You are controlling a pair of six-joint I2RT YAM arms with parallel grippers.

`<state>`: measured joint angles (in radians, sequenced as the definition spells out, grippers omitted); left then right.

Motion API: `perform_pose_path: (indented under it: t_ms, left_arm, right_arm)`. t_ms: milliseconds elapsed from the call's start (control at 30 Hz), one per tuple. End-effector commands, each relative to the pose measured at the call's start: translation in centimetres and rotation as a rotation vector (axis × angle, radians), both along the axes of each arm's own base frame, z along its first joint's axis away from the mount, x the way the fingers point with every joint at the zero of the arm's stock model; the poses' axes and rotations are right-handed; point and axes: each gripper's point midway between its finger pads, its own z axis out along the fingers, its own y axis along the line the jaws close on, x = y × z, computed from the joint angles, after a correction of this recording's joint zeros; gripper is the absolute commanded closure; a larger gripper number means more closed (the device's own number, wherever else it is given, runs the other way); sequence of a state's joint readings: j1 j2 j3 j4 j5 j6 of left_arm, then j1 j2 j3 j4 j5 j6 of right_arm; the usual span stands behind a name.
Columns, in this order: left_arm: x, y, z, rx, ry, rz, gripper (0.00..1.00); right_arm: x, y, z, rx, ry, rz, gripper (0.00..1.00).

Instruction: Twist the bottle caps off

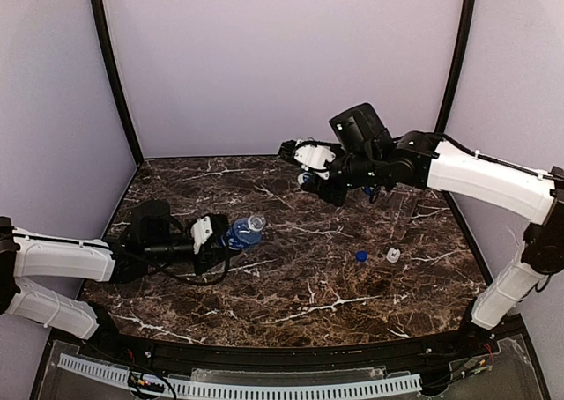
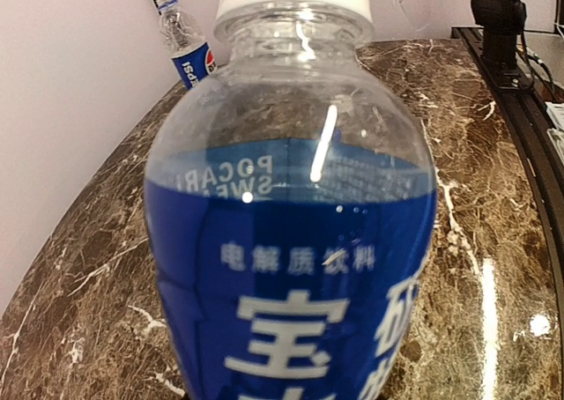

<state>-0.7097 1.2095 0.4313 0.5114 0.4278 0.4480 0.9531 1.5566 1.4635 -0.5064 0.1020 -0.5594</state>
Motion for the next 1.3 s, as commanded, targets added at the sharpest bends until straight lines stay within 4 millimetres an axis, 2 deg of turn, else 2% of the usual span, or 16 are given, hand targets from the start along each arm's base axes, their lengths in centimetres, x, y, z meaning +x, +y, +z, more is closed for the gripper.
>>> perform_pose_path:
  t_ms: [0, 100, 267, 400, 600, 667, 800, 867, 900, 933, 967, 1033, 1133, 1200, 1267]
  left_arm:
    - [1.6, 0.6, 1.8, -0.057, -0.032, 0.105, 0.76]
    - [1.8, 0.6, 1.9, -0.067, -0.029, 0.115, 0.76]
    - [1.6, 0.5, 2.0, -0.071, -0.026, 0.109, 0.75]
    - [1.6, 0.6, 2.1, -0.072, -0.031, 0.106, 0.75]
    - [1.5, 0.6, 2.1, -0.071, -0.036, 0.102, 0.75]
    - [1.5, 0.6, 2.2, -0.07, -0.039, 0.103, 0.75]
    - [1.6, 0.6, 2.3, -0.072, -0.048, 0.104, 0.75]
    - [1.5, 0.6, 2.4, -0.075, -0.048, 0.1, 0.75]
    - [1.5, 0.6, 2.4, -0.076, -0.048, 0.097, 0.75]
    - [1.4, 0.5, 2.4, -0.078, -0.048, 0.095, 0.75]
    - [1.4, 0.5, 2.5, -0.082, -0.05, 0.093, 0.75]
    - [1.2, 0.4, 2.7, -0.09, -0.054, 0.081, 0.75]
    - [0.7, 0.2, 3.0, -0.104, -0.051, 0.05, 0.73]
    - [0.2, -0.1, 3.3, -0.118, -0.048, 0.017, 0.72]
    - [-0.5, -0.5, 3.7, -0.135, -0.043, -0.029, 0.72]
  right_arm:
    - [1.2, -4.4, -8.1, 0.059, 0.462, -0.454, 1.0]
    - [0.9, -6.6, -12.6, 0.021, 0.572, -0.589, 1.0]
    - [-0.1, -8.5, -18.8, -0.108, 0.671, -0.69, 1.0]
    - [-0.5, -9.2, -21.9, -0.161, 0.733, -0.734, 1.0]
    - [-1.0, -9.9, -24.6, -0.23, 0.768, -0.757, 1.0]
    - [-1.0, -9.9, -25.0, -0.237, 0.774, -0.759, 0.91]
    - [-1.0, -10.0, -25.1, -0.245, 0.767, -0.762, 0.59]
    - [-0.9, -9.9, -24.9, -0.241, 0.764, -0.757, 0.46]
    - [-0.8, -9.8, -24.6, -0.236, 0.762, -0.754, 0.36]
    - [-0.7, -9.7, -24.3, -0.232, 0.757, -0.753, 0.14]
    - [-0.4, -9.6, -23.7, -0.221, 0.748, -0.754, 0.03]
    - [0.3, -9.0, -21.9, -0.186, 0.718, -0.736, 0.01]
    - [1.0, -6.3, -16.5, -0.043, 0.648, -0.573, 0.02]
    - [-0.5, -2.7, -11.2, 0.15, 0.639, -0.318, 0.06]
    - [-3.4, 0.3, -4.7, 0.376, 0.601, -0.006, 0.09]
